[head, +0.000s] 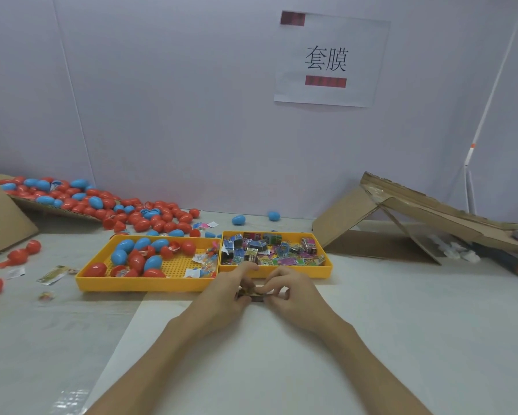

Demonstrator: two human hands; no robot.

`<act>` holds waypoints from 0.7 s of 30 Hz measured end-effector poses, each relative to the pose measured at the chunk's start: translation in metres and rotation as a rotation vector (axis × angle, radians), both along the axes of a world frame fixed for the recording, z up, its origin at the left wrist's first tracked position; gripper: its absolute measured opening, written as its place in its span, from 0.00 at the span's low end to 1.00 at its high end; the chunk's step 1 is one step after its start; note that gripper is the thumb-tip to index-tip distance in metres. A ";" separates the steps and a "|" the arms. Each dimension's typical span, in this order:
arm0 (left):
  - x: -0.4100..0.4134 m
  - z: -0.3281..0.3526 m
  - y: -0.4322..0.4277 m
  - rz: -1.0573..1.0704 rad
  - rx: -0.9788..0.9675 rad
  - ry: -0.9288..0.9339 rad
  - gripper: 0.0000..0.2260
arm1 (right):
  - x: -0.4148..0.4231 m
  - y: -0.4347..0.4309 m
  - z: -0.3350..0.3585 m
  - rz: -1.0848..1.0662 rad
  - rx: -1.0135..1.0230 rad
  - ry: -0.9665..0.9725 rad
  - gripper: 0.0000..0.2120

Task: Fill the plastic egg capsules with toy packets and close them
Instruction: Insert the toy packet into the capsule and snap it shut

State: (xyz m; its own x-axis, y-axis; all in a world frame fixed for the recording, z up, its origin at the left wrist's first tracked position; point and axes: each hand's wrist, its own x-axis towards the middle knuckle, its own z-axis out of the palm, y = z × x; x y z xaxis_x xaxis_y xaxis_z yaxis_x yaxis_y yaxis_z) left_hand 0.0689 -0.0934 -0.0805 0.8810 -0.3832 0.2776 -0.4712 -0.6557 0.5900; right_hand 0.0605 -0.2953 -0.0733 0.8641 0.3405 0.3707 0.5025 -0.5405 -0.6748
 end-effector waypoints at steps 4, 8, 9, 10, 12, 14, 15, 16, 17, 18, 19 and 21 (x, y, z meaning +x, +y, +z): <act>0.000 0.001 0.000 -0.005 -0.008 -0.004 0.25 | 0.001 -0.002 0.002 -0.016 0.011 0.011 0.09; -0.002 0.002 -0.001 -0.007 -0.004 -0.009 0.24 | 0.001 -0.002 0.003 -0.010 0.032 0.033 0.09; -0.002 0.002 -0.001 -0.006 -0.003 -0.007 0.24 | 0.001 -0.002 0.004 -0.007 0.037 0.039 0.09; -0.002 0.002 -0.001 -0.006 -0.001 -0.007 0.24 | 0.000 -0.003 0.004 -0.005 0.039 0.045 0.09; -0.002 0.003 -0.002 -0.001 0.001 -0.004 0.24 | 0.000 -0.004 0.006 -0.002 0.038 0.059 0.09; -0.002 0.003 -0.002 0.003 -0.005 -0.001 0.23 | -0.001 -0.005 0.009 -0.005 0.033 0.080 0.09; -0.003 0.003 -0.002 0.003 -0.006 -0.002 0.23 | -0.001 -0.006 0.010 -0.008 0.028 0.088 0.08; -0.003 0.003 -0.002 0.005 -0.003 -0.001 0.23 | -0.001 -0.006 0.011 -0.012 0.022 0.091 0.08; -0.004 0.003 -0.002 0.010 0.000 0.002 0.23 | -0.002 -0.007 0.012 -0.018 0.015 0.090 0.08; -0.004 0.004 -0.002 0.017 0.001 0.006 0.23 | -0.002 -0.010 0.013 -0.029 0.008 0.085 0.07; -0.004 0.005 -0.002 0.028 -0.003 0.009 0.24 | -0.002 -0.012 0.015 -0.047 0.001 0.077 0.06; -0.005 0.005 -0.001 0.045 -0.018 0.013 0.24 | -0.002 -0.019 0.019 -0.084 0.020 0.056 0.05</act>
